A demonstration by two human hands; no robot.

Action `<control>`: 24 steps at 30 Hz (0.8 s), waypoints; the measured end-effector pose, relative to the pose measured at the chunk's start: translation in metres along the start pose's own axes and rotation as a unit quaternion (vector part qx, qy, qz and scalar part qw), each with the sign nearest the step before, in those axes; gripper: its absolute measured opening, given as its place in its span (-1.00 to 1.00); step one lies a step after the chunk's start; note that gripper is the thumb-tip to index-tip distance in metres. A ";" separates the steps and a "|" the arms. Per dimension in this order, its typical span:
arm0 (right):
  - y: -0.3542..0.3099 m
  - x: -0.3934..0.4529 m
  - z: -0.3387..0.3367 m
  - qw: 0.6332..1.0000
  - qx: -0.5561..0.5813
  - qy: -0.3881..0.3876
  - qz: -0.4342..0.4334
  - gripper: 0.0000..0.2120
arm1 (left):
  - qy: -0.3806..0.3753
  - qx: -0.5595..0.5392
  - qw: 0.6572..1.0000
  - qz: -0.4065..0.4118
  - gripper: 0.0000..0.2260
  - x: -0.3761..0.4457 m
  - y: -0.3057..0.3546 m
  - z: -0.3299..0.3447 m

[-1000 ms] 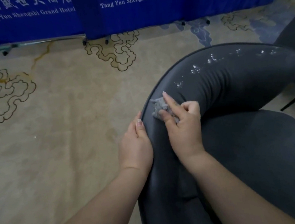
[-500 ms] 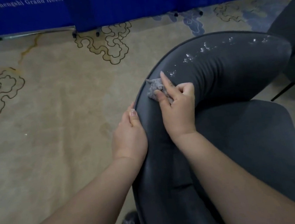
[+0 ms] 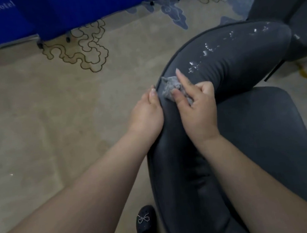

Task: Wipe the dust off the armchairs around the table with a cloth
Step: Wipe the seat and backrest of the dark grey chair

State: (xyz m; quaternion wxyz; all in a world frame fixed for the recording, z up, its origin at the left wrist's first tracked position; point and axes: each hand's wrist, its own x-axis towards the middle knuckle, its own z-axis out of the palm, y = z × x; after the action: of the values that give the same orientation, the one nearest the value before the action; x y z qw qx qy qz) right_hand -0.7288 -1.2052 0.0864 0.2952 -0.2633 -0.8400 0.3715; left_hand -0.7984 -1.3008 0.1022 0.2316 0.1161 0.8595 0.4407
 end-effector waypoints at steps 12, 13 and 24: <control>0.006 0.036 0.004 0.998 -0.057 0.002 0.034 -0.58 | 0.021 -0.013 1.000 0.015 -0.64 0.009 -0.011 0.006; 0.007 0.028 0.002 0.998 -0.054 0.006 0.033 -0.58 | 0.019 -0.010 1.000 0.015 -0.64 0.008 -0.011 0.006; 0.016 0.058 0.000 0.997 -0.074 0.011 -0.004 -0.62 | -0.003 0.056 0.998 0.041 -0.61 0.013 -0.005 0.002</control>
State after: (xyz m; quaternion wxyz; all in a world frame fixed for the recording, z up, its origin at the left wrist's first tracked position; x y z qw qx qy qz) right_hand -0.7651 -1.1579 0.0915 0.2854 -0.2853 -0.8630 0.3039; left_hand -0.8084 -1.2976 0.0931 0.2088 0.1656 0.8764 0.4011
